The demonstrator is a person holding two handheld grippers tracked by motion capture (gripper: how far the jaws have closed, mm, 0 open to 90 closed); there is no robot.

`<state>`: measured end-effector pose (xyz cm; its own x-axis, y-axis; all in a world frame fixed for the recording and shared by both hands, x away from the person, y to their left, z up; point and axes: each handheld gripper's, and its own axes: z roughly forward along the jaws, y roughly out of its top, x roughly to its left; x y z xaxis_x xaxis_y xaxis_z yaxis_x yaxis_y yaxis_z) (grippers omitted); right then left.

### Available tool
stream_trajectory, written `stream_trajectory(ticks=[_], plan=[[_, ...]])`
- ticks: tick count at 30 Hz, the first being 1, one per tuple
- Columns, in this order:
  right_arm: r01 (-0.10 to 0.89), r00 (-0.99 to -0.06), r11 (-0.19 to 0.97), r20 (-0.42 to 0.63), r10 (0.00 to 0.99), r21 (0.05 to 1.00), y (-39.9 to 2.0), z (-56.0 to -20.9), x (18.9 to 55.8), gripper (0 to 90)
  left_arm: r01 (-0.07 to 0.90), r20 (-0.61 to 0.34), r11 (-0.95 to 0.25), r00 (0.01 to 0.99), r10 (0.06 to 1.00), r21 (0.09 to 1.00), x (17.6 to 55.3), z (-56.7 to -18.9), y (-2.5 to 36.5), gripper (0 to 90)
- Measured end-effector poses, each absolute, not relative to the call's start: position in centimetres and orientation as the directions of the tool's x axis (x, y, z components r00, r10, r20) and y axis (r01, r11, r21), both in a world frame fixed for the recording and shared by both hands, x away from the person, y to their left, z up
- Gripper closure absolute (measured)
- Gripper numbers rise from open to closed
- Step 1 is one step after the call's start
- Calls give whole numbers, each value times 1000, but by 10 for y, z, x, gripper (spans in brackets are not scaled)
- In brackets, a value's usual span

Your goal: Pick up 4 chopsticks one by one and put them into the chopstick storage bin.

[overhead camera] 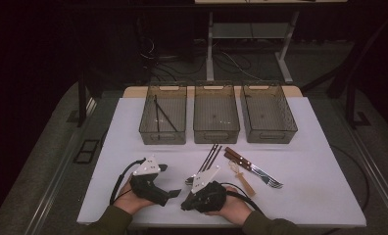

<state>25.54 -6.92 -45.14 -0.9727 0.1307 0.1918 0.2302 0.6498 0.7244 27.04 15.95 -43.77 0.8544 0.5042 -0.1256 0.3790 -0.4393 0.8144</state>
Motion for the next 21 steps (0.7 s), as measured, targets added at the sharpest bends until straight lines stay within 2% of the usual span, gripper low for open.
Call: stream_trajectory(ticks=[11,21], plan=[[218,-976,646,181,124,731,-57,-455,257,896,373,-115,-453,858,500,810,271,-437,162,4],[230,-973,624,185,137,746,-71,-442,255,886,379,-120,-444,852,509,812,271,-437,162,6]])
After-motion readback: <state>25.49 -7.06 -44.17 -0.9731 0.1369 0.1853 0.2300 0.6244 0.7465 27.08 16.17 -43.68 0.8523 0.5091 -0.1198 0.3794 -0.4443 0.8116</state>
